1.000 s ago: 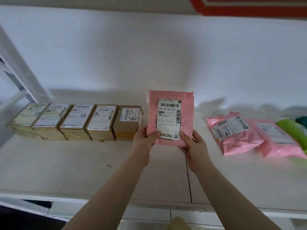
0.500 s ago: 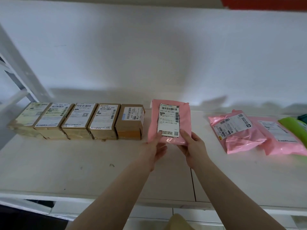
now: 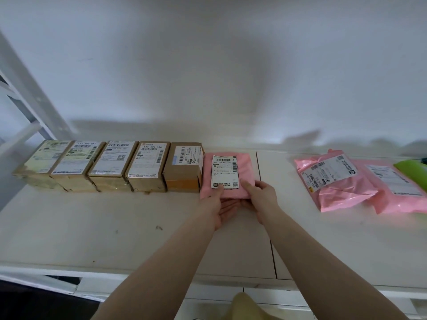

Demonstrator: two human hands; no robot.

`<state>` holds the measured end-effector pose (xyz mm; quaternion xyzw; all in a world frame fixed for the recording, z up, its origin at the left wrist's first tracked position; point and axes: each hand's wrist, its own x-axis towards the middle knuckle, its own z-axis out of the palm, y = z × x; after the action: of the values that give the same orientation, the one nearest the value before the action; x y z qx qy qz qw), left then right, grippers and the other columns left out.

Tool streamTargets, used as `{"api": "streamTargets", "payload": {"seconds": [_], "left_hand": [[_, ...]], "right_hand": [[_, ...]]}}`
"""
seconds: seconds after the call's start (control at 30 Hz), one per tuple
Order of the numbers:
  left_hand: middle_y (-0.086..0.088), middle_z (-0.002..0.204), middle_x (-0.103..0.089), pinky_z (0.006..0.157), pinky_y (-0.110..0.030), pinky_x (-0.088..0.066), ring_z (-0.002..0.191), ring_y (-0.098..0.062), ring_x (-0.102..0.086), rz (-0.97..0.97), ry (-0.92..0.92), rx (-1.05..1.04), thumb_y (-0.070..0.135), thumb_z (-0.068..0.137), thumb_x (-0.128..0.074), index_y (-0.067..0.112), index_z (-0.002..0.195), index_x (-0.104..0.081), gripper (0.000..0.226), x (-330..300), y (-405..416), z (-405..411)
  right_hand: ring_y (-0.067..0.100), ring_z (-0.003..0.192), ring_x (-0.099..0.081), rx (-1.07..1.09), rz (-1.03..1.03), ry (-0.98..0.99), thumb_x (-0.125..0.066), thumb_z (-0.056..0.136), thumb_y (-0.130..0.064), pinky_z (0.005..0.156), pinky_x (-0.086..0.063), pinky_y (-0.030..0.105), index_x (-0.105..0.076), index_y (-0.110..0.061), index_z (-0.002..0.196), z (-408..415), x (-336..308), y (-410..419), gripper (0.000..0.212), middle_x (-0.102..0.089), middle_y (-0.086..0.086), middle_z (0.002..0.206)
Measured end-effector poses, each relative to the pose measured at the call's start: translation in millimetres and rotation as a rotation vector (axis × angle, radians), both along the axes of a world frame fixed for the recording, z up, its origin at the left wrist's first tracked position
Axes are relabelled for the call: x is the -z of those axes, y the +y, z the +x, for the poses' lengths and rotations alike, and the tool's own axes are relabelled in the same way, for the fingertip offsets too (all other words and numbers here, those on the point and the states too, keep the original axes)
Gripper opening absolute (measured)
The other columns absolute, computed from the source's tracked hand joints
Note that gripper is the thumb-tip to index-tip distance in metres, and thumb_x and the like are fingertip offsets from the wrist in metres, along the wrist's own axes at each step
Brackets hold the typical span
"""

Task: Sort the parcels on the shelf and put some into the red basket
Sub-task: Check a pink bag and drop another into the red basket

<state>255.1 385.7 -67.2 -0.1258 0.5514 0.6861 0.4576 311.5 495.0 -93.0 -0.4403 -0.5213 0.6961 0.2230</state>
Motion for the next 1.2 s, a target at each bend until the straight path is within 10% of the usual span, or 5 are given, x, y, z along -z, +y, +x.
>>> {"api": "streamTargets", "payload": {"seconds": [0.27,0.87,1.1,1.2], "left_hand": [[-0.013,0.064,-0.073,0.054,-0.027,-0.058,0.064,-0.019,-0.072,-0.016,0.02,0.067,0.042,0.096,-0.053,0.003,0.094,-0.066,0.041,6,7,8],[-0.007,0.085,-0.058,0.087,-0.041,-0.054,0.071,-0.02,-0.056,-0.109,0.183,0.287,0.046,0.084,-0.069,0.009,0.091,-0.062,0.038,-7,147,124],[-0.007,0.087,-0.057,0.044,-0.011,-0.03,0.052,-0.016,-0.043,-0.234,0.228,0.242,0.05,0.085,-0.062,0.007,0.11,-0.064,0.049,-9,186,152],[-0.009,0.09,-0.059,0.053,-0.019,-0.041,0.062,-0.02,-0.05,-0.207,0.185,0.202,0.047,0.084,-0.065,0.005,0.115,-0.063,0.052,-7,193,157]], "right_hand": [[0.022,0.077,-0.069,-0.067,0.16,-0.129,-0.076,0.083,-0.032,0.08,-0.059,0.044,-0.067,-0.019,0.079,6,3,11,0.016,-0.072,0.0,0.08],[0.021,0.095,-0.067,0.305,0.635,-0.302,-0.073,0.085,-0.034,0.08,-0.053,0.035,-0.065,-0.014,0.114,152,-57,152,0.036,-0.072,0.004,0.106],[0.018,0.107,-0.059,0.146,0.697,-0.397,-0.069,0.088,-0.027,0.08,-0.037,0.025,-0.055,-0.01,0.133,183,-54,185,0.05,-0.064,-0.003,0.121],[0.019,0.108,-0.062,0.075,0.654,-0.365,-0.069,0.088,-0.024,0.08,-0.039,0.024,-0.054,-0.014,0.138,185,-44,184,0.053,-0.066,0.0,0.123]]}}
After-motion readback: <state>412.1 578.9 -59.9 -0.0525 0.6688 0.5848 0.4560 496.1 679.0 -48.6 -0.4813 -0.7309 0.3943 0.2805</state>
